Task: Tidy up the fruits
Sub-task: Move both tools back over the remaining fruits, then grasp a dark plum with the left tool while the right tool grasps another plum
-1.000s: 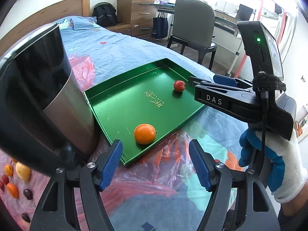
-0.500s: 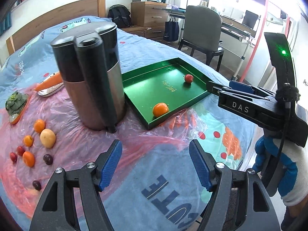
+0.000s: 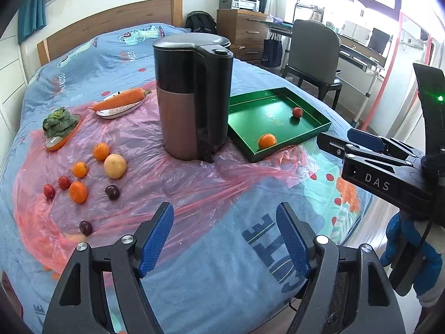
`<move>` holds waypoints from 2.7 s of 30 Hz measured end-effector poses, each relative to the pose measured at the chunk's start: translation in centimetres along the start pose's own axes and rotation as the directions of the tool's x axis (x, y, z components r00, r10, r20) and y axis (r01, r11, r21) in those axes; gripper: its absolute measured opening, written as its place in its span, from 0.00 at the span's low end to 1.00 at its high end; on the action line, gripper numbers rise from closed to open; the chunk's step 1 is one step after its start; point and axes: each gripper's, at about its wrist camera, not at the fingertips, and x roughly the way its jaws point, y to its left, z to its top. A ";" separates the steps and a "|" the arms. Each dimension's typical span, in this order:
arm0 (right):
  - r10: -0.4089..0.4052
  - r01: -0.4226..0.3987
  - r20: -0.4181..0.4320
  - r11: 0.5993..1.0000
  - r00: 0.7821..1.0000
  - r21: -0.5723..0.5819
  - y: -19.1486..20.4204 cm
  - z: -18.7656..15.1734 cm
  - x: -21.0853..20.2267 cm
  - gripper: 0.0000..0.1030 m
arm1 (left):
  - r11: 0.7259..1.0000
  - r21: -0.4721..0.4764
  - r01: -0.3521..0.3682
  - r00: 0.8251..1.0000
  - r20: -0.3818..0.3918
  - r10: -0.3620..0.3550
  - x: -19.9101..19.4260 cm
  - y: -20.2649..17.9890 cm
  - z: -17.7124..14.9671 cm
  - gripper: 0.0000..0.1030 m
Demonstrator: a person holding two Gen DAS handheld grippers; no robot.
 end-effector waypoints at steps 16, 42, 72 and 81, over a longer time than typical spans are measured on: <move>0.131 -0.134 -0.030 0.985 0.991 -0.113 9.6 -2.1 -1.4 0.78 | 0.986 -0.138 -0.093 0.995 0.016 0.096 -3.1 8.5 -5.4 0.69; 0.362 -0.395 -0.184 0.897 0.914 -0.197 23.5 -3.0 13.5 0.78 | 0.871 -0.381 -0.310 0.942 -0.003 0.335 3.5 23.3 -10.0 0.69; 0.382 -0.449 -0.281 0.863 0.880 -0.232 29.2 -2.2 22.1 0.35 | 0.894 -0.308 -0.326 0.940 0.001 0.342 11.3 24.1 -9.5 0.49; 0.380 -0.447 -0.276 0.861 0.883 -0.244 29.6 -2.5 22.9 0.34 | 0.908 -0.314 -0.279 0.957 -0.006 0.291 12.0 24.3 -9.8 0.44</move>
